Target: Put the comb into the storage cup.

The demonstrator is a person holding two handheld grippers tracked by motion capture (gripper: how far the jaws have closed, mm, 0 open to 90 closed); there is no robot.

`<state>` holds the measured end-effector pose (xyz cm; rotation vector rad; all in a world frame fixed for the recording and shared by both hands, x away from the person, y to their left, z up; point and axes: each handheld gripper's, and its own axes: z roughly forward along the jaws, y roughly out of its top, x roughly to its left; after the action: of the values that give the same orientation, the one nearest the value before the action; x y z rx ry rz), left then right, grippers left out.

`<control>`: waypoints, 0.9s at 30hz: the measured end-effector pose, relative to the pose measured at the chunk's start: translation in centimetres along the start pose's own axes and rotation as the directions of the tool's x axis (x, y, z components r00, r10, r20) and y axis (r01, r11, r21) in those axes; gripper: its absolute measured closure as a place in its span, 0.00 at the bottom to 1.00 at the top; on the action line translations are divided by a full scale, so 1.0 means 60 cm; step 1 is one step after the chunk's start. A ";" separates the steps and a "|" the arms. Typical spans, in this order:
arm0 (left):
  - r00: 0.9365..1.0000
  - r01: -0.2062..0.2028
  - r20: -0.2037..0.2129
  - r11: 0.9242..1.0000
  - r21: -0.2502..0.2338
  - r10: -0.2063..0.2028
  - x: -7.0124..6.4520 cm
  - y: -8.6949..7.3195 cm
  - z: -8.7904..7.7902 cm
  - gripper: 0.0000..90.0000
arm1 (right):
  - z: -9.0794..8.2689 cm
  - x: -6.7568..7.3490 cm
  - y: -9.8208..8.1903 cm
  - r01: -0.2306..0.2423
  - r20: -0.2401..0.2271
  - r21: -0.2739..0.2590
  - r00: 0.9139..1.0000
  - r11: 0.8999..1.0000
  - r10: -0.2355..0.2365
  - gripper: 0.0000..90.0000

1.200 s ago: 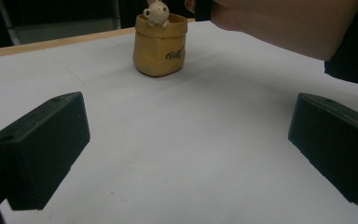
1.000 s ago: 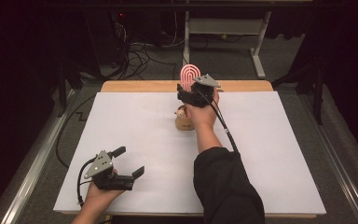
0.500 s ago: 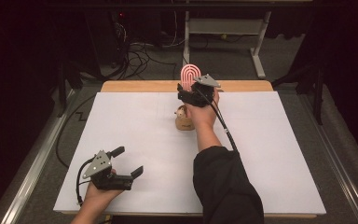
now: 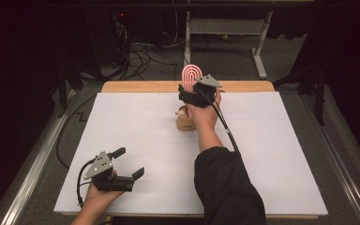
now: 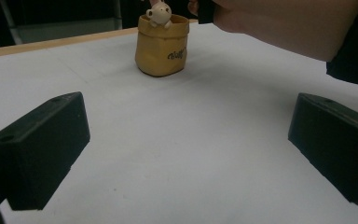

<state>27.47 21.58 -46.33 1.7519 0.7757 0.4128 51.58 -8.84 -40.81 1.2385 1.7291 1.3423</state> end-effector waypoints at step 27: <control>1.000 0.009 -0.012 1.000 0.020 -0.009 0.002 0.000 0.003 0.00 | -0.010 0.001 0.007 0.020 -0.018 0.026 1.000 0.999 -0.020 0.00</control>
<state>27.70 21.55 -46.40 1.7656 0.7983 0.4105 51.12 -9.00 -40.24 1.2241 1.7718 1.3266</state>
